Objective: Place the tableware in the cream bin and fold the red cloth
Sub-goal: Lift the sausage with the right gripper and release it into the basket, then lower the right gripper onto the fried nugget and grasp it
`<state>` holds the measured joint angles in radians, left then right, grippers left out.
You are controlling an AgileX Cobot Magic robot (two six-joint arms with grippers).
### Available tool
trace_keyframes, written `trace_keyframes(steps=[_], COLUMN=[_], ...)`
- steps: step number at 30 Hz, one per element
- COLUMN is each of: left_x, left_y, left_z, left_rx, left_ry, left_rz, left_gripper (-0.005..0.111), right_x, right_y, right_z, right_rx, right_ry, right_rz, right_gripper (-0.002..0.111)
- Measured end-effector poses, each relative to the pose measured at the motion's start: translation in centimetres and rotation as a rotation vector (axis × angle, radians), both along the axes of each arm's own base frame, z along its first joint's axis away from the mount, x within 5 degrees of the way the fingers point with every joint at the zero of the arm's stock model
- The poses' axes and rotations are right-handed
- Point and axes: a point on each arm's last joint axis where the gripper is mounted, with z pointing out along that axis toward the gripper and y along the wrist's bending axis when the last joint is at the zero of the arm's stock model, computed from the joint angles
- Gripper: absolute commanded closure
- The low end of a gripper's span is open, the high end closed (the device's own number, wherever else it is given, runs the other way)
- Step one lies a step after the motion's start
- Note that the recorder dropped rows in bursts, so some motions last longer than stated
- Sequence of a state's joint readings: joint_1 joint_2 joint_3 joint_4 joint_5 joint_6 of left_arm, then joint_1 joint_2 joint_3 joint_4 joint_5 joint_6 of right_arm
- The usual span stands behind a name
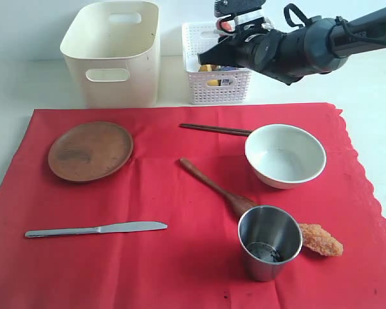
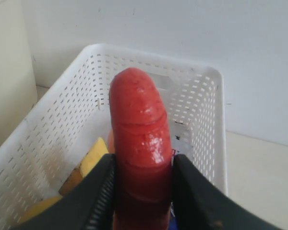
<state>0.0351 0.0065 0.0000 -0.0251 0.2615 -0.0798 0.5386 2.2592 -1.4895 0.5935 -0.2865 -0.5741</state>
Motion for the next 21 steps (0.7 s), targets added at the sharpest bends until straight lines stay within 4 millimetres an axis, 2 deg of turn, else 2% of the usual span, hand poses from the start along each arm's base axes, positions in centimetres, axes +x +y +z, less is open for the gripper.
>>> trace_keyframes(steps=[3,4,6,8,10,12,15,17,18,21], left_x=[0.0,0.0,0.0,0.0,0.0,0.0,0.0,0.0,0.0,0.0], left_y=[0.0,0.0,0.0,0.0,0.0,0.0,0.0,0.0,0.0,0.0], left_z=[0.0,0.0,0.0,0.0,0.0,0.0,0.0,0.0,0.0,0.0], left_rx=[0.0,0.0,0.0,0.0,0.0,0.0,0.0,0.0,0.0,0.0], left_ry=[0.0,0.0,0.0,0.0,0.0,0.0,0.0,0.0,0.0,0.0], left_rz=[0.0,0.0,0.0,0.0,0.0,0.0,0.0,0.0,0.0,0.0], left_gripper=[0.105,0.105,0.105,0.105,0.105,0.105,0.105,0.105,0.105,0.105], right_x=[0.0,0.0,0.0,-0.1,-0.5,-1.0,-2.5,-3.6,-4.1,-5.2], right_y=[0.1,0.2,0.2,0.3,0.4,0.3,0.0,-0.4,-0.7,-1.3], right_z=[0.1,0.2,0.2,0.4,1.7,4.3,9.4,12.2,13.3,15.1], right_rx=[-0.042,-0.057,-0.075,-0.076,-0.071,-0.053,-0.022,-0.017,-0.023,-0.046], right_ry=[-0.029,-0.042,-0.053,-0.05,-0.018,-0.015,-0.026,-0.016,-0.006,0.021], right_rz=[0.038,0.052,0.069,0.075,0.102,0.127,0.172,0.208,0.23,0.271], right_gripper=[0.048,0.037,0.026,0.025,0.029,0.036,0.058,0.074,0.079,0.091])
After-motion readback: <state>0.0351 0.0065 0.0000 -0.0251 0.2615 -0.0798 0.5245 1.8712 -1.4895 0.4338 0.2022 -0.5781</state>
